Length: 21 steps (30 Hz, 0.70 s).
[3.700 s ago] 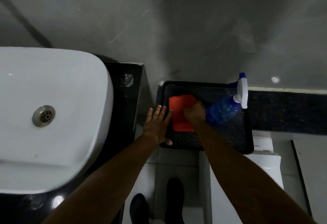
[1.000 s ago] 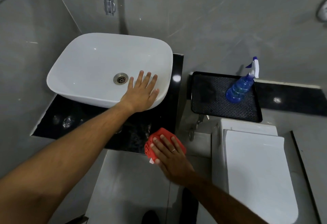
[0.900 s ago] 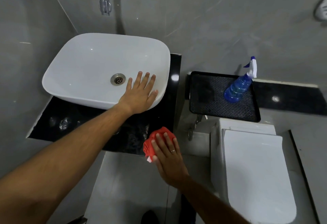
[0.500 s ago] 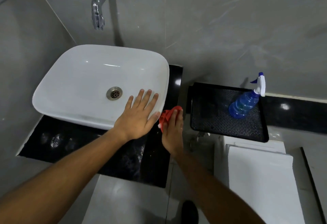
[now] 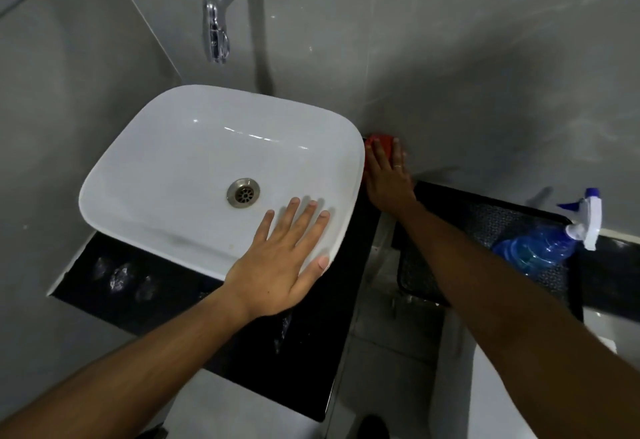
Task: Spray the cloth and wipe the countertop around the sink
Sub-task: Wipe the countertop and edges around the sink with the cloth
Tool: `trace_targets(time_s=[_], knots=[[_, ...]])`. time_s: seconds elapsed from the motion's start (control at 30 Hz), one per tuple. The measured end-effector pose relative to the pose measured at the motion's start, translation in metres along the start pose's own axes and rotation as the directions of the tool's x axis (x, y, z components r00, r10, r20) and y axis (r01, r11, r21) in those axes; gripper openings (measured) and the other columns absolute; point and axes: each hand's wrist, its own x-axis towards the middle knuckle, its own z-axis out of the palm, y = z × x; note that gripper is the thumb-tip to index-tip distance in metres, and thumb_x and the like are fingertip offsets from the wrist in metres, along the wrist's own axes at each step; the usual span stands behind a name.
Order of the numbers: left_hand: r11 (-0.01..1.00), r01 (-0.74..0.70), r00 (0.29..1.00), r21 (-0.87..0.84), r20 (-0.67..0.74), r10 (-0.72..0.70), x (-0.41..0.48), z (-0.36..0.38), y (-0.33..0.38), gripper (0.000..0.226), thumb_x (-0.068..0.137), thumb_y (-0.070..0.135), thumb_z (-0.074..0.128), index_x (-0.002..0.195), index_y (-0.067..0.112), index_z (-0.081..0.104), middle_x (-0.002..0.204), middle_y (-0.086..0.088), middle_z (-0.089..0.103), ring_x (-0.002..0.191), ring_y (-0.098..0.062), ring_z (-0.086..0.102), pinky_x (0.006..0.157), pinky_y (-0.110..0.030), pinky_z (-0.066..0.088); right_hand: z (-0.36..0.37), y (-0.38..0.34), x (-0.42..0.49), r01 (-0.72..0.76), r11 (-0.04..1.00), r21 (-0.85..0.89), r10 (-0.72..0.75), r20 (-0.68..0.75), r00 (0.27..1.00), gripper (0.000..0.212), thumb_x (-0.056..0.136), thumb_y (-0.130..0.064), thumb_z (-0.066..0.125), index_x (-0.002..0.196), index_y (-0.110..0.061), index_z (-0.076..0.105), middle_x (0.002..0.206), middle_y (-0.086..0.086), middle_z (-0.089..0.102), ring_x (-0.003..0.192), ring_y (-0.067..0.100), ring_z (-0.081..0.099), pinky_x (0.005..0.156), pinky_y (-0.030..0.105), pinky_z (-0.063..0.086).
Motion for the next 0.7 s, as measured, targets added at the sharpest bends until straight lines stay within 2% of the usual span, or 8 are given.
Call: trace_targets(time_s=[0.2, 0.3, 0.47, 0.53, 0.6, 0.7], knots=[[1.000, 0.012, 1.000, -0.003, 0.004, -0.012, 0.000, 0.002, 0.000, 0.067, 0.099, 0.056, 0.001, 0.158, 0.027, -0.012, 0.168, 0.002, -0.014, 0.153, -0.020, -0.020, 0.125, -0.052, -0.001, 0.006, -0.025, -0.069, 0.144, 0.988, -0.061, -0.141, 0.051, 0.989, 0.062, 0.104, -0.033, 0.033, 0.158, -0.015, 0.008, 0.167, 0.009, 0.002, 0.152, 0.042, -0.009, 0.123, 0.054, -0.004], [1.000, 0.008, 1.000, 0.000, -0.007, -0.008, 0.001, 0.004, -0.001, 0.066, 0.100, 0.056, 0.002, 0.158, 0.027, -0.010, 0.169, 0.000, -0.010, 0.154, -0.021, -0.018, 0.125, -0.053, -0.002, 0.015, -0.050, -0.123, 0.147, 0.987, -0.057, -0.143, 0.070, 0.987, 0.064, 0.104, -0.036, 0.034, 0.158, -0.015, 0.007, 0.168, 0.008, 0.001, 0.152, 0.039, -0.010, 0.124, 0.054, -0.002], [1.000, -0.023, 0.998, -0.015, -0.054, 0.022, 0.001, 0.007, -0.003, 0.065, 0.100, 0.056, 0.003, 0.158, 0.028, -0.009, 0.169, -0.002, -0.009, 0.154, -0.023, -0.015, 0.124, -0.055, -0.002, 0.036, -0.109, -0.232, 0.137, 0.990, -0.036, -0.135, 0.056, 0.989, 0.064, 0.101, -0.040, 0.030, 0.157, -0.012, 0.014, 0.166, 0.013, 0.011, 0.152, 0.041, -0.004, 0.122, 0.059, 0.009], [1.000, -0.025, 0.996, 0.005, -0.084, 0.025, 0.001, 0.007, -0.002, 0.064, 0.102, 0.051, 0.007, 0.159, 0.025, -0.007, 0.169, -0.004, -0.008, 0.154, -0.025, -0.013, 0.124, -0.056, 0.001, 0.050, -0.143, -0.273, 0.053, 0.997, -0.051, -0.050, 0.059, 0.997, 0.068, 0.097, -0.038, 0.033, 0.157, -0.011, 0.017, 0.165, 0.014, 0.014, 0.152, 0.042, 0.000, 0.121, 0.059, 0.014], [0.998, -0.049, 0.990, -0.044, -0.134, 0.042, -0.003, 0.003, -0.001, 0.064, 0.102, 0.045, 0.012, 0.159, 0.019, -0.001, 0.169, -0.006, -0.005, 0.155, -0.026, -0.010, 0.124, -0.055, 0.003, 0.058, -0.180, -0.295, -0.125, 0.992, -0.008, 0.125, 0.059, 0.990, 0.069, 0.093, -0.036, 0.034, 0.155, -0.008, 0.022, 0.164, 0.015, 0.019, 0.152, 0.043, 0.006, 0.120, 0.060, 0.017], [0.935, -0.124, 0.958, -0.332, -0.286, 0.026, -0.017, -0.003, 0.001, 0.060, 0.103, 0.032, 0.026, 0.158, 0.011, 0.015, 0.168, -0.009, 0.011, 0.156, -0.025, 0.001, 0.126, -0.046, 0.006, 0.060, -0.226, -0.296, -0.388, 0.917, 0.094, 0.386, 0.047, 0.921, 0.076, 0.090, -0.038, 0.042, 0.155, -0.005, 0.020, 0.164, 0.019, 0.016, 0.151, 0.046, 0.008, 0.122, 0.059, 0.008]])
